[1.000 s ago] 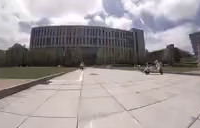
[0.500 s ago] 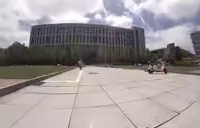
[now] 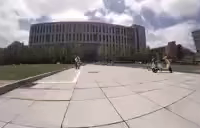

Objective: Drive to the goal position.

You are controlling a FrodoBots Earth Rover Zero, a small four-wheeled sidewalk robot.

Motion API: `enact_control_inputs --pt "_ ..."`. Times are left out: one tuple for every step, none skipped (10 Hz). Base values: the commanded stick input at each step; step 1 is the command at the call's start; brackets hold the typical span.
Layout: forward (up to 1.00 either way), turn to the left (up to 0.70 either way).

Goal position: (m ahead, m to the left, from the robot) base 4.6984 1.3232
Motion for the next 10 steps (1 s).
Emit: enact_control_inputs --pt "1.00 -0.26" --pt "1.00 -0.24" --pt "1.00 -0.07" --pt "1.00 0.00" --pt "1.00 0.00" --pt "1.00 0.00" --pt "1.00 0.00" --pt "1.00 0.00" --pt "1.00 0.00" --pt "1.00 0.00"
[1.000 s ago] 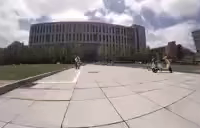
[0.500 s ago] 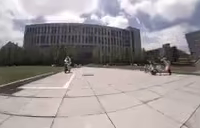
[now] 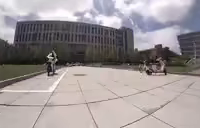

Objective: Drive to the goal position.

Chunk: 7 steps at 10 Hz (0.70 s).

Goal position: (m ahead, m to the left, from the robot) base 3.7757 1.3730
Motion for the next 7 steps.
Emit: enact_control_inputs --pt "1.00 0.00" --pt "1.00 0.00" --pt "1.00 0.00" --pt "1.00 0.00" --pt "1.00 0.00" --pt "1.00 0.00" --pt "1.00 0.00"
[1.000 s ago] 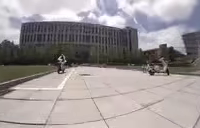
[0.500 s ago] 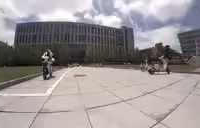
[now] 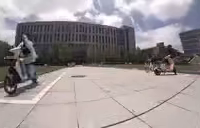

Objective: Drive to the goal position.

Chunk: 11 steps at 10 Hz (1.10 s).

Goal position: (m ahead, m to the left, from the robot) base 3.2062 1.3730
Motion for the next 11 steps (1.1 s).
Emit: enact_control_inputs --pt "1.00 0.00" --pt "1.00 0.00" --pt "1.00 0.00" --pt "1.00 0.00" --pt "1.00 0.00" --pt "1.00 0.00" --pt "1.00 0.00" --pt "1.00 0.00" --pt "1.00 0.00" --pt "1.00 0.00" --pt "1.00 0.00"
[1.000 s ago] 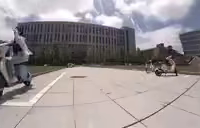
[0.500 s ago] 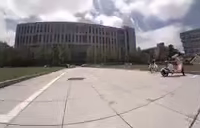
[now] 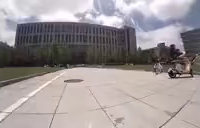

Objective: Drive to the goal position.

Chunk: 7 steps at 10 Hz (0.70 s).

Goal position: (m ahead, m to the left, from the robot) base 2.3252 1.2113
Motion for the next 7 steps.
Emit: enact_control_inputs --pt "1.00 0.00" --pt "1.00 0.00" --pt "1.00 0.00" --pt "1.00 0.00" --pt "1.00 0.00" --pt "1.00 0.00" --pt "1.00 0.00"
